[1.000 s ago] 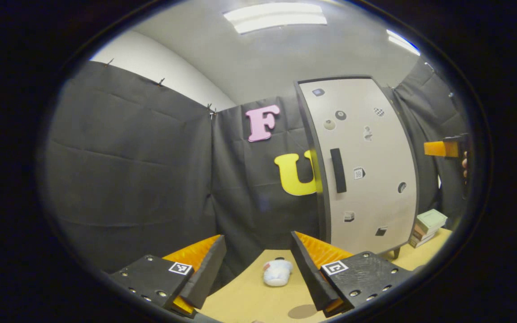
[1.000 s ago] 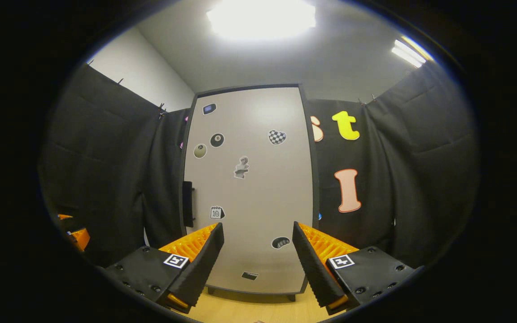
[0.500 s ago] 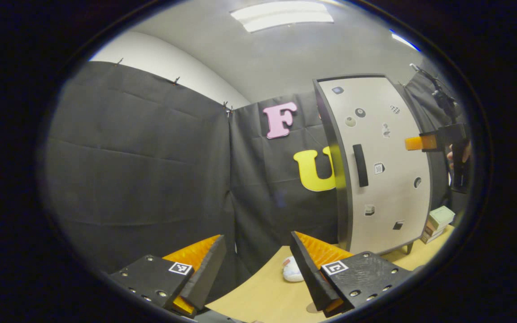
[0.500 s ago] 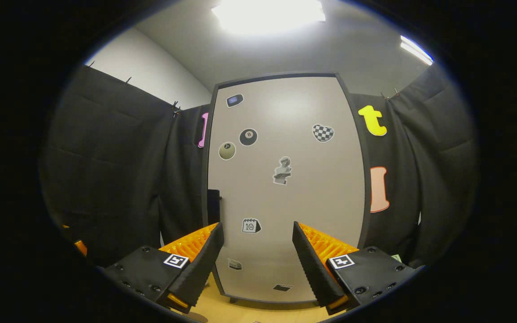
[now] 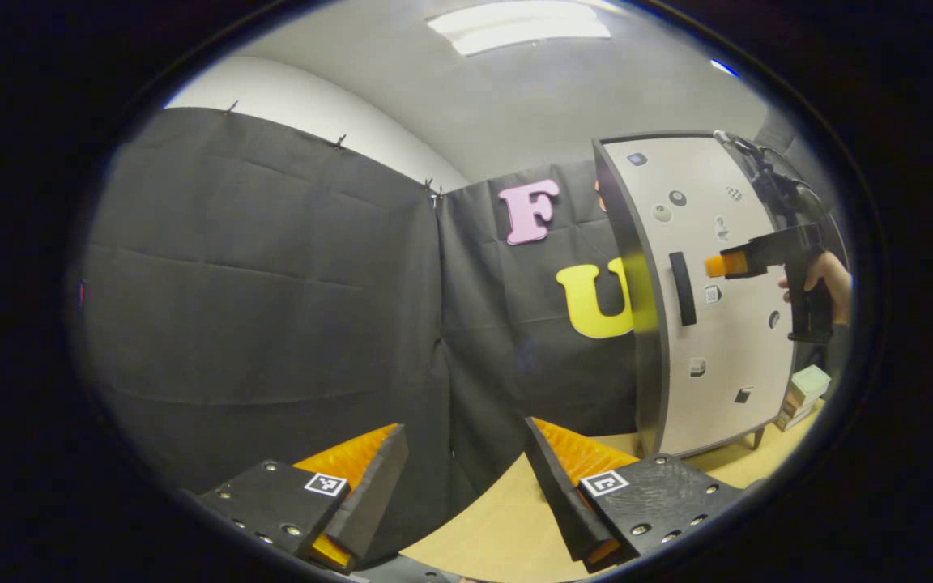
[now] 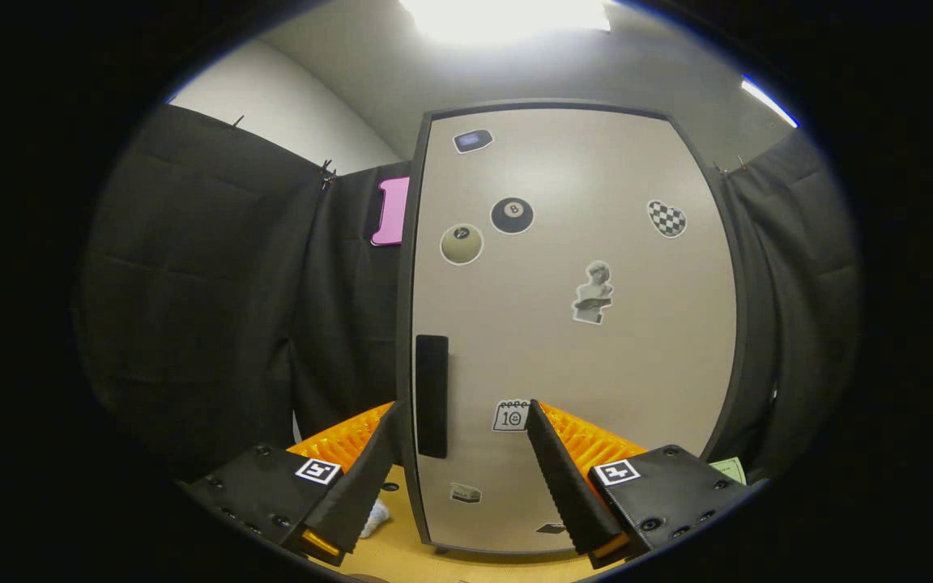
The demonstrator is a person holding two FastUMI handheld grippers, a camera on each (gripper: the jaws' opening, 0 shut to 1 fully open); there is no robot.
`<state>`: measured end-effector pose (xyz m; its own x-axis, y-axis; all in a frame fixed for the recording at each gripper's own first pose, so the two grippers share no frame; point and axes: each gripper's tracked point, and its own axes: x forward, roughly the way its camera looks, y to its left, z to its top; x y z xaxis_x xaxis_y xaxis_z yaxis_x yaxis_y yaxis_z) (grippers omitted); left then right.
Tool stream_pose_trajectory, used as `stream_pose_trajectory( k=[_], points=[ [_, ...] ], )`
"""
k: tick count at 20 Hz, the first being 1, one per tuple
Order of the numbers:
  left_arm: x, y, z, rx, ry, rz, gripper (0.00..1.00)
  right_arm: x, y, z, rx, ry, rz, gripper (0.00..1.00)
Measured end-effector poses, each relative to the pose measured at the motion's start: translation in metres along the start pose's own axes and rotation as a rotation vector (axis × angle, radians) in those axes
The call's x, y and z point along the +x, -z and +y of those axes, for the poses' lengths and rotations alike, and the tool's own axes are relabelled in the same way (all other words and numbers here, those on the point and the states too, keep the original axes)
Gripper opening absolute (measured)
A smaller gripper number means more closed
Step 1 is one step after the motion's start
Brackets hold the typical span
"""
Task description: Open the cabinet door with the right hand, grasp the bottle in the cabinet with the left hand and place it on the coaster, then close the cabinet door with the right hand.
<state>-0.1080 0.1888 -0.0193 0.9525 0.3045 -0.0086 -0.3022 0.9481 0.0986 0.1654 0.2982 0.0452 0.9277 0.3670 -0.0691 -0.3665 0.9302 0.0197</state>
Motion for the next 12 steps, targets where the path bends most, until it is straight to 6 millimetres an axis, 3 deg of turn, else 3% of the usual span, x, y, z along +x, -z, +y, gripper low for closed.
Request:
stream_pose_trajectory(
  k=[7, 8, 11, 12],
  points=[
    [-0.002, 0.010, 0.036, 0.002, -0.062, 0.019, 0.87, 0.046, 0.019, 0.023, 0.023, 0.025, 0.081, 0.96],
    [-0.003, 0.012, 0.040, 0.002, -0.069, 0.023, 0.87, 0.052, 0.018, 0.024, 0.031, 0.034, 0.086, 0.91],
    [-0.001, 0.017, 0.049, 0.008, -0.085, 0.034, 0.87, 0.068, 0.021, 0.028, 0.065, 0.050, 0.114, 0.87],
    [-0.002, 0.017, 0.052, 0.010, -0.092, 0.031, 0.87, 0.073, 0.024, 0.031, 0.076, 0.049, 0.135, 0.74]
  ],
)
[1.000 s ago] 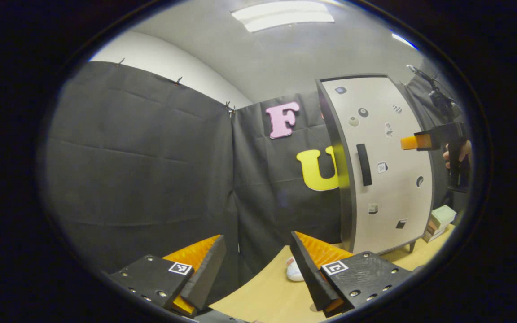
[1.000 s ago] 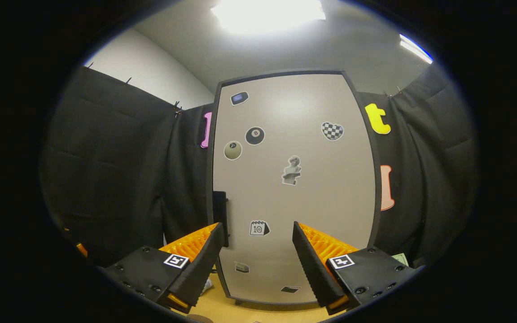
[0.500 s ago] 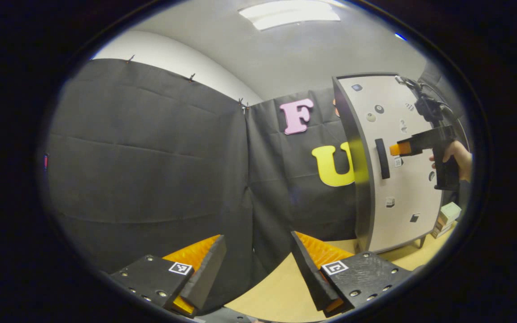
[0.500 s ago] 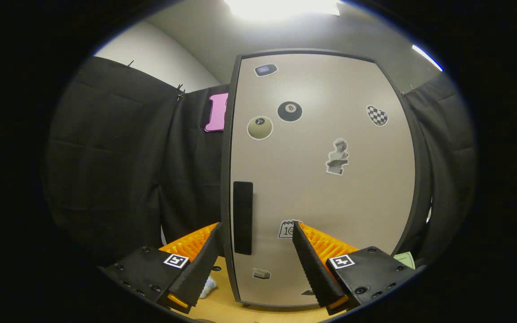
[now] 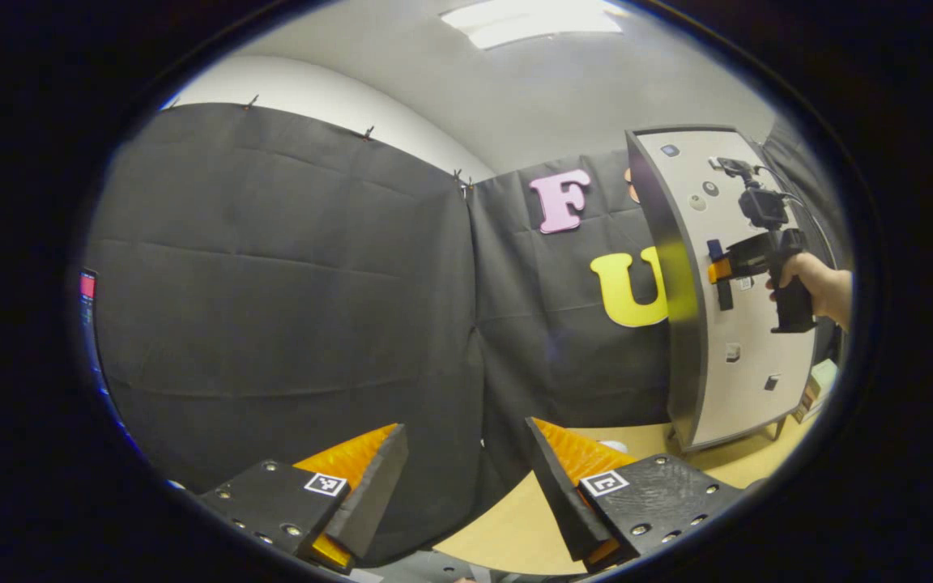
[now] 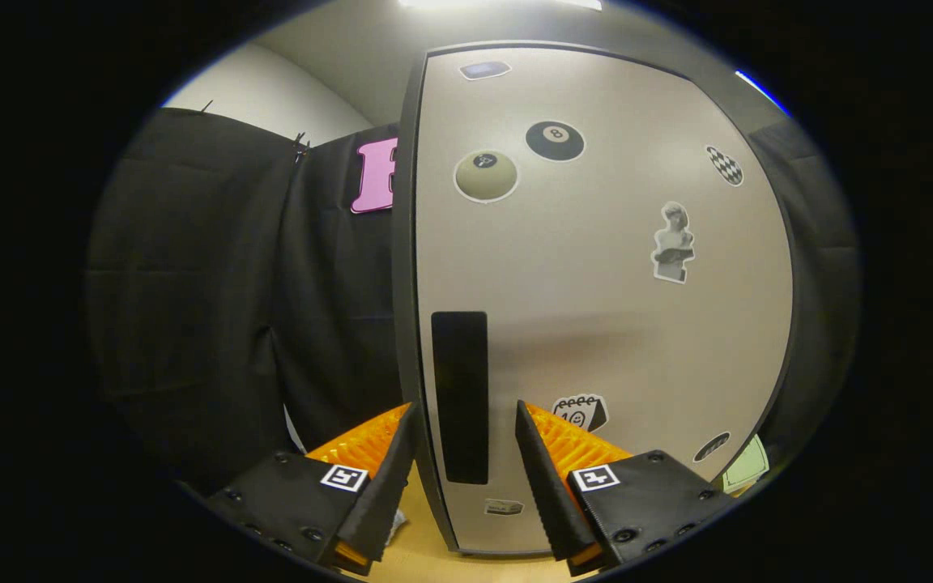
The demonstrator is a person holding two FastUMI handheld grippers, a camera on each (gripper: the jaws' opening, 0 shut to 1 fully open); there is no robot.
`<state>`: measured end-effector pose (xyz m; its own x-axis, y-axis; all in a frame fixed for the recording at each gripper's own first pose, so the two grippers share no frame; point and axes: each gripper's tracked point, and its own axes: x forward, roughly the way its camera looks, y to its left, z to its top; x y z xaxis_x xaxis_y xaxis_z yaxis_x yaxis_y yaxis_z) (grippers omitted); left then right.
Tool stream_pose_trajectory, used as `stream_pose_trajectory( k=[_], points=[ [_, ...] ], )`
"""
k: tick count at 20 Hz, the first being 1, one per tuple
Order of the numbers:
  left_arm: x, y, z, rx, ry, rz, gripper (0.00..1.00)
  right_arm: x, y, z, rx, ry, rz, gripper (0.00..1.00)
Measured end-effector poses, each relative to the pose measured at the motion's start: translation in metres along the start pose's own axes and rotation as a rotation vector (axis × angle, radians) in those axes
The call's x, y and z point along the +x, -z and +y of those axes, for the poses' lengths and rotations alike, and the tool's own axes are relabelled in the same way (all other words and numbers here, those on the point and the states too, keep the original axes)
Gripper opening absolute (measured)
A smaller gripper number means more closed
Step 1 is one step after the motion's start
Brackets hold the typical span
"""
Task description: Open the cabinet door with the right hand, grasp the bottle in the cabinet with the left hand and place it on the coaster, then close the cabinet door with the right hand.
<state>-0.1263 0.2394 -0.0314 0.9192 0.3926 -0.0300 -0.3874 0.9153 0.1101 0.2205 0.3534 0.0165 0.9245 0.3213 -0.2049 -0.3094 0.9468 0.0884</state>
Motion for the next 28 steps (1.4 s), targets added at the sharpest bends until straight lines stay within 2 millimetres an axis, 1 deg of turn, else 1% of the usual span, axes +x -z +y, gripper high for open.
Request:
stream_pose_trajectory(
  k=[1, 2, 3, 4, 7, 8, 9, 10, 11, 12, 16, 18, 19, 21, 23, 26, 28],
  points=[
    [-0.001, -0.002, 0.002, -0.001, -0.002, -0.006, 0.87, 0.004, 0.003, 0.001, 0.003, 0.000, 0.023, 0.73],
    [-0.001, -0.003, 0.005, -0.003, -0.005, -0.009, 0.87, 0.009, 0.008, 0.002, -0.002, 0.004, 0.046, 0.67],
    [0.000, -0.004, 0.007, -0.005, -0.007, -0.011, 0.87, 0.009, 0.009, 0.000, -0.006, 0.016, 0.059, 0.67],
    [0.000, -0.004, 0.010, -0.007, -0.009, -0.015, 0.87, 0.013, 0.011, -0.001, -0.008, 0.024, 0.062, 0.42],
    [0.003, -0.005, 0.013, -0.018, -0.006, -0.015, 0.87, 0.013, 0.011, -0.002, -0.030, 0.031, 0.070, 0.35],
    [0.005, -0.003, 0.011, -0.021, -0.001, -0.012, 0.87, 0.012, 0.011, -0.002, -0.049, 0.024, 0.066, 0.27],
    [0.006, -0.002, 0.009, -0.022, 0.003, -0.009, 0.89, 0.010, 0.011, -0.001, -0.055, 0.020, 0.067, 0.27],
    [0.009, -0.002, 0.008, -0.022, 0.009, -0.010, 0.87, 0.011, 0.011, -0.002, -0.066, 0.006, 0.066, 0.20],
    [0.010, -0.004, 0.005, -0.022, 0.015, -0.011, 0.87, 0.010, 0.012, -0.002, -0.054, -0.007, 0.070, 0.20],
    [0.013, -0.005, 0.001, -0.023, 0.026, -0.014, 0.87, 0.009, 0.014, -0.002, -0.050, -0.024, 0.073, 0.13],
    [0.023, -0.012, -0.018, -0.025, 0.075, -0.030, 0.87, -0.006, 0.013, -0.002, -0.037, -0.078, 0.082, 0.13],
    [0.026, -0.017, -0.032, -0.032, 0.109, -0.038, 0.87, -0.013, 0.013, -0.003, -0.029, -0.113, 0.084, 0.13],
    [0.024, -0.019, -0.039, -0.033, 0.126, -0.042, 0.87, -0.015, 0.014, -0.005, -0.027, -0.130, 0.090, 0.13],
    [0.013, -0.021, -0.053, -0.035, 0.162, -0.054, 0.87, -0.018, 0.014, -0.007, -0.018, -0.153, 0.095, 0.13],
    [0.011, -0.023, -0.066, -0.037, 0.199, -0.063, 0.87, -0.022, 0.015, -0.010, -0.017, -0.171, 0.105, 0.13],
    [0.013, -0.022, -0.086, -0.053, 0.252, -0.068, 0.87, -0.024, 0.016, -0.012, -0.006, -0.196, 0.101, 0.12],
    [0.015, -0.020, -0.101, -0.070, 0.290, -0.062, 0.87, -0.026, 0.016, -0.015, 0.005, -0.213, 0.104, 0.13]
  ],
)
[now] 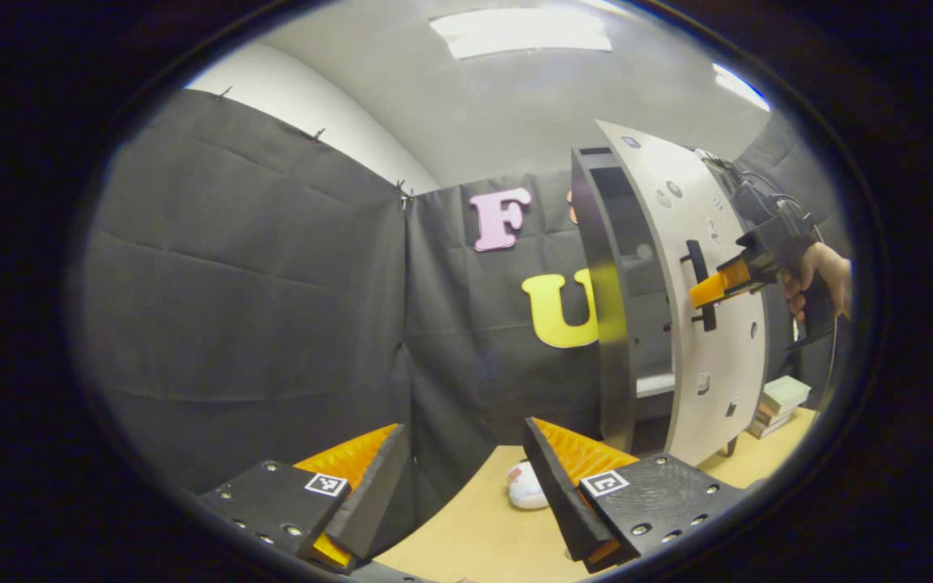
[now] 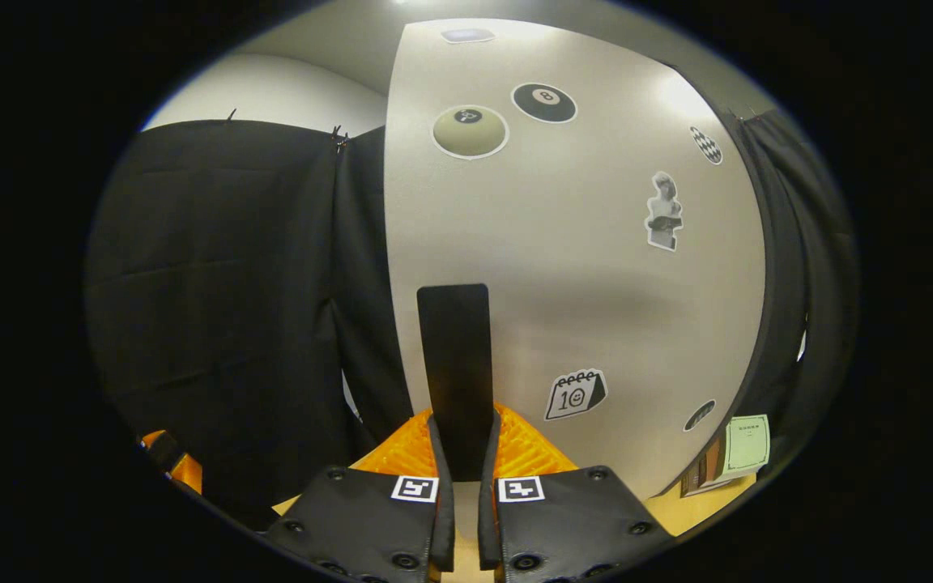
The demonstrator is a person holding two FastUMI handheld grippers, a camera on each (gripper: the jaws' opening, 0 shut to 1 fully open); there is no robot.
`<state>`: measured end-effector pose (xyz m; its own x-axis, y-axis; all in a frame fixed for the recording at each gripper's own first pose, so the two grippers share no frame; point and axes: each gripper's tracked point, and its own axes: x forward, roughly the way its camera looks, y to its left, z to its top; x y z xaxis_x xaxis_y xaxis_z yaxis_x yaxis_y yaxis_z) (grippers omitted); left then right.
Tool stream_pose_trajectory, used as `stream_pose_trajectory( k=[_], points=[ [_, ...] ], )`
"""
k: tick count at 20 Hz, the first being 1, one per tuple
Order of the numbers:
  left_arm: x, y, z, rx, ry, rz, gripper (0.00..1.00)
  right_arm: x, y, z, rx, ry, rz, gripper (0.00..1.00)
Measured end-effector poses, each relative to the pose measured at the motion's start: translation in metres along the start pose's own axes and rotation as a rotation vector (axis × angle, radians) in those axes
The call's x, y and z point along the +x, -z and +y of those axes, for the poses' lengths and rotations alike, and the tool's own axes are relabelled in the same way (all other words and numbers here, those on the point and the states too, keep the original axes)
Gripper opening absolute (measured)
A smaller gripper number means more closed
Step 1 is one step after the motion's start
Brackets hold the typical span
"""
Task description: Open the cabinet door with the right hand, grasp the bottle in the cabinet with the left hand and place it on the coaster, then close the cabinet door with the right hand.
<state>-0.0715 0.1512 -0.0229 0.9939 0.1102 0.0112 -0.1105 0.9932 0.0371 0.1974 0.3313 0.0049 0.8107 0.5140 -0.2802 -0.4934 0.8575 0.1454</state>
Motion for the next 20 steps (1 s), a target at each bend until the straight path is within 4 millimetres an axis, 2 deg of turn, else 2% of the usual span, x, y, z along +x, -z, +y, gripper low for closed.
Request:
stream_pose_trajectory(
  k=[2, 6, 11, 13, 20],
  points=[
    [0.008, 0.002, -0.017, -0.016, 0.040, 0.008, 0.87, -0.002, -0.001, -0.002, 0.005, -0.016, -0.001, 0.12],
    [0.014, -0.010, -0.055, -0.023, 0.091, -0.006, 0.87, 0.001, 0.000, -0.006, 0.019, -0.058, 0.004, 0.12],
    [0.007, -0.010, -0.116, -0.043, 0.141, 0.003, 0.87, 0.001, -0.001, -0.010, 0.020, -0.112, 0.009, 0.14],
    [0.005, -0.012, -0.142, -0.050, 0.164, 0.007, 0.87, 0.005, -0.004, -0.012, 0.024, -0.124, 0.013, 0.12],
    [-0.001, -0.025, -0.221, -0.062, 0.230, -0.005, 0.87, -0.013, -0.002, -0.032, 0.011, -0.127, 0.013, 0.13]
  ],
)
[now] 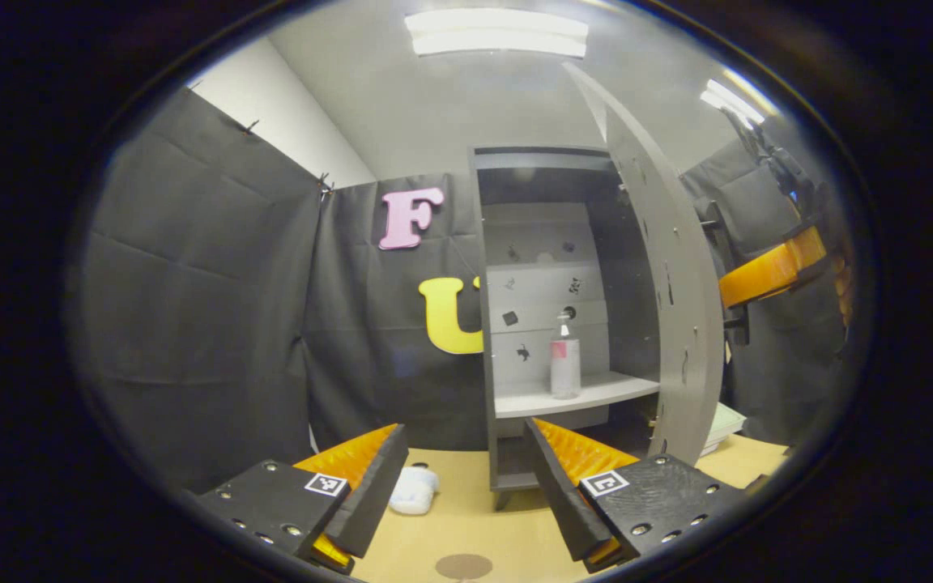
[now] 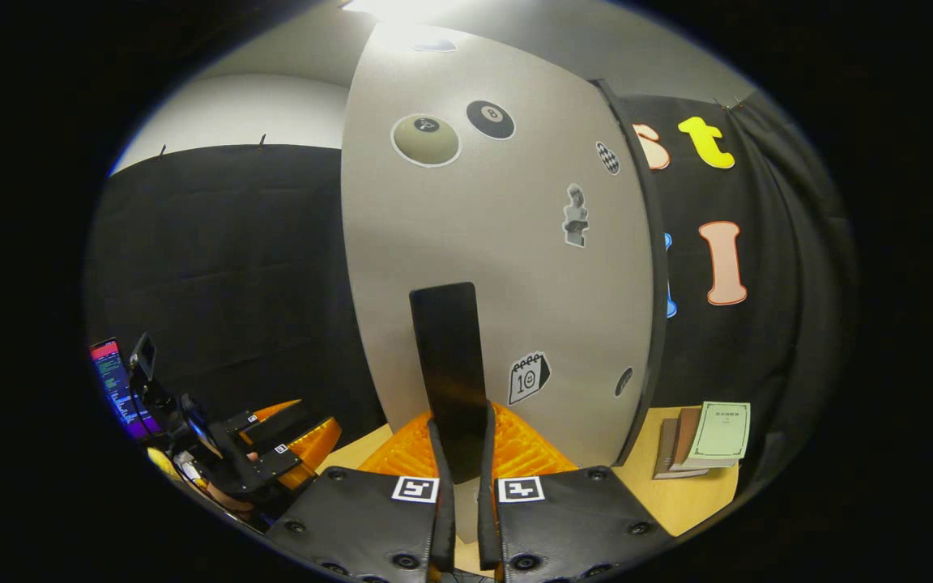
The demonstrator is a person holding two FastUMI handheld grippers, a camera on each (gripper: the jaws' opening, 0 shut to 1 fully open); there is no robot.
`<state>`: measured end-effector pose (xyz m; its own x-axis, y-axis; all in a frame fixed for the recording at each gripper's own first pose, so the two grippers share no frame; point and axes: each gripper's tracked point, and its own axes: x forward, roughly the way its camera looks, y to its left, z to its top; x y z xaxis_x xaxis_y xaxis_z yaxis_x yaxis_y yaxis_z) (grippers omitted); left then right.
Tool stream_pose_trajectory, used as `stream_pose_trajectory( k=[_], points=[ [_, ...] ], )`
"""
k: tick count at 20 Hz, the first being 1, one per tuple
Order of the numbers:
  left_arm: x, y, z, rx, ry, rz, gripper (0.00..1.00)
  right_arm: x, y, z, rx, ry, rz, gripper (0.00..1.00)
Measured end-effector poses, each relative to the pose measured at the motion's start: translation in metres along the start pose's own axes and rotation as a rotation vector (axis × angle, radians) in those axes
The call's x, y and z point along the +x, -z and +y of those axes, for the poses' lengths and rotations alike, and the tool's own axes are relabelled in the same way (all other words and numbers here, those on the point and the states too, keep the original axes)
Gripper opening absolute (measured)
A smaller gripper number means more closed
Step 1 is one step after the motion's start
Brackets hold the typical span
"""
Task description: Open the cabinet door with the right hand, grasp the bottle in the cabinet with the left hand and place it on the coaster, then close the cabinet door with the right hand.
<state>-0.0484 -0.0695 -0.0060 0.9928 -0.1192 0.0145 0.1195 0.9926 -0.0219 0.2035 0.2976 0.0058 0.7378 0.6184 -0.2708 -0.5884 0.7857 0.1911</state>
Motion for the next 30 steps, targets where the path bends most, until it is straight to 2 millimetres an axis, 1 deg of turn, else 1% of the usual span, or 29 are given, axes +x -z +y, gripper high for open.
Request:
stream_pose_trajectory(
  k=[1, 5, 6, 7, 8, 9, 10, 11, 13, 14, 15, 16, 18, 20, 22, 24, 26, 28, 29, 30],
  points=[
    [0.001, -0.001, -0.011, -0.006, 0.011, -0.002, 0.87, -0.005, 0.000, -0.006, -0.003, 0.006, 0.000, 0.13],
    [0.011, -0.004, -0.050, -0.012, 0.055, -0.006, 0.87, -0.035, 0.000, -0.030, -0.045, 0.047, -0.014, 0.11],
    [0.013, -0.004, -0.061, -0.012, 0.066, -0.007, 0.89, -0.041, 0.000, -0.038, -0.056, 0.061, -0.018, 0.12],
    [0.015, -0.007, -0.071, -0.015, 0.077, -0.012, 0.89, -0.047, 0.000, -0.047, -0.061, 0.074, -0.020, 0.10],
    [0.016, -0.008, -0.080, -0.017, 0.088, -0.018, 0.87, -0.052, 0.000, -0.057, -0.064, 0.085, -0.023, 0.10],
    [0.019, -0.010, -0.089, -0.017, 0.099, -0.022, 0.87, -0.056, -0.001, -0.066, -0.065, 0.095, -0.028, 0.12],
    [0.022, -0.010, -0.099, -0.016, 0.109, -0.025, 0.89, -0.060, -0.001, -0.067, -0.066, 0.103, -0.032, 0.12],
    [0.024, -0.011, -0.107, -0.014, 0.119, -0.027, 0.87, -0.065, 0.001, -0.072, -0.069, 0.111, -0.038, 0.12],
    [0.026, -0.015, -0.122, -0.008, 0.134, -0.031, 0.89, -0.072, 0.001, -0.086, -0.073, 0.128, -0.047, 0.12],
    [0.026, -0.016, -0.127, -0.005, 0.139, -0.032, 0.87, -0.075, 0.000, -0.093, -0.076, 0.137, -0.051, 0.12],
    [0.027, -0.016, -0.134, -0.002, 0.143, -0.032, 0.89, -0.078, 0.001, -0.100, -0.080, 0.147, -0.056, 0.13],
    [0.026, -0.016, -0.138, 0.003, 0.145, -0.032, 0.87, -0.081, 0.000, -0.107, -0.084, 0.158, -0.060, 0.12],
    [0.027, -0.016, -0.147, 0.011, 0.143, -0.032, 0.89, -0.087, -0.002, -0.124, -0.090, 0.189, -0.070, 0.09],
    [0.026, -0.016, -0.155, 0.017, 0.141, -0.029, 0.88, -0.093, -0.001, -0.137, -0.082, 0.209, -0.077, 0.09],
    [0.027, -0.016, -0.161, 0.024, 0.140, -0.027, 0.89, -0.091, 0.001, -0.136, -0.058, 0.175, -0.090, 0.09],
    [0.027, -0.019, -0.169, 0.033, 0.137, -0.029, 0.88, -0.092, -0.001, -0.135, -0.075, 0.165, -0.099, 0.09],
    [0.026, -0.023, -0.174, 0.043, 0.132, -0.034, 0.89, -0.097, 0.000, -0.140, -0.104, 0.181, -0.098, 0.09],
    [0.026, -0.027, -0.180, 0.053, 0.124, -0.038, 0.88, -0.102, 0.005, -0.137, -0.088, 0.168, -0.096, 0.09],
    [0.027, -0.030, -0.181, 0.057, 0.116, -0.042, 0.88, -0.108, 0.006, -0.133, -0.080, 0.138, -0.091, 0.09],
    [0.027, -0.030, -0.183, 0.056, 0.108, -0.047, 0.89, -0.115, 0.006, -0.130, -0.075, 0.108, -0.098, 0.13]
  ],
)
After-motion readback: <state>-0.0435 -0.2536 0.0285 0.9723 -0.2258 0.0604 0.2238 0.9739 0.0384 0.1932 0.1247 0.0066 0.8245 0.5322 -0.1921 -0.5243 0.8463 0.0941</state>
